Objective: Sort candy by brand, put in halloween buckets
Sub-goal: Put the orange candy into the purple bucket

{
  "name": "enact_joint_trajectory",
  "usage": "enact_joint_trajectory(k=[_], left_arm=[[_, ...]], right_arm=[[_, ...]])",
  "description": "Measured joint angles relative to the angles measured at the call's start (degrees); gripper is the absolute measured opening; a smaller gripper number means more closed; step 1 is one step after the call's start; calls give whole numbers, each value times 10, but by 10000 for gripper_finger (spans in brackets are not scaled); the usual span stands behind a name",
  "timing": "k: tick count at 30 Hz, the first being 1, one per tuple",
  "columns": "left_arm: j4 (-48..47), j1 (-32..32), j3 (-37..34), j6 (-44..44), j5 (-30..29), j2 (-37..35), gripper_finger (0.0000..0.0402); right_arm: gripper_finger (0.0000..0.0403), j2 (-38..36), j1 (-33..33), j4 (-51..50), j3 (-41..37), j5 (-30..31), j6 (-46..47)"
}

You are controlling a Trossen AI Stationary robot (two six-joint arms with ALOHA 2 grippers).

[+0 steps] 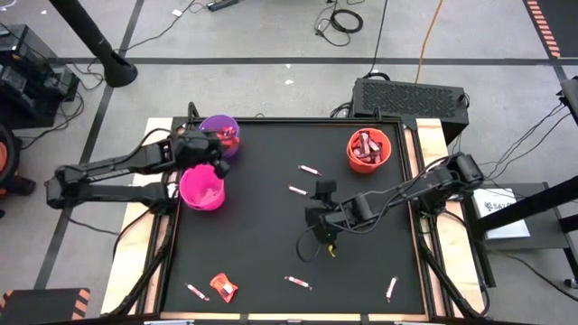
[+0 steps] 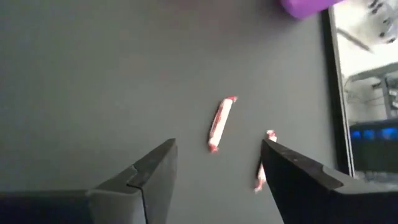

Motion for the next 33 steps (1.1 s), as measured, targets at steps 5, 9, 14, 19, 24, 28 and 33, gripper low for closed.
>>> enact_joint_trajectory(k=[5,9,14,19,24,28,33], left_arm=[[-10,69,0,18,22,33,1],[-11,115,0,34,19,47,1],[7,152,4,34,20,42,1],[4,174,36,30,26,35,1],[-40,191,36,0,34,55,1],[-52,193,36,-17,38,84,1],[-50,188,36,-41,54,116,1]], right_arm=[[216,-54,-38,113,-90,-1,-41],[212,-118,-64,200,-167,-2,-55],[212,-188,-89,371,-284,-67,-99],[212,-208,-109,534,-369,-168,-119],[212,-208,-107,602,-400,-232,-92],[212,-210,-96,623,-399,-272,-86],[212,-211,-83,615,-399,-273,-85]])
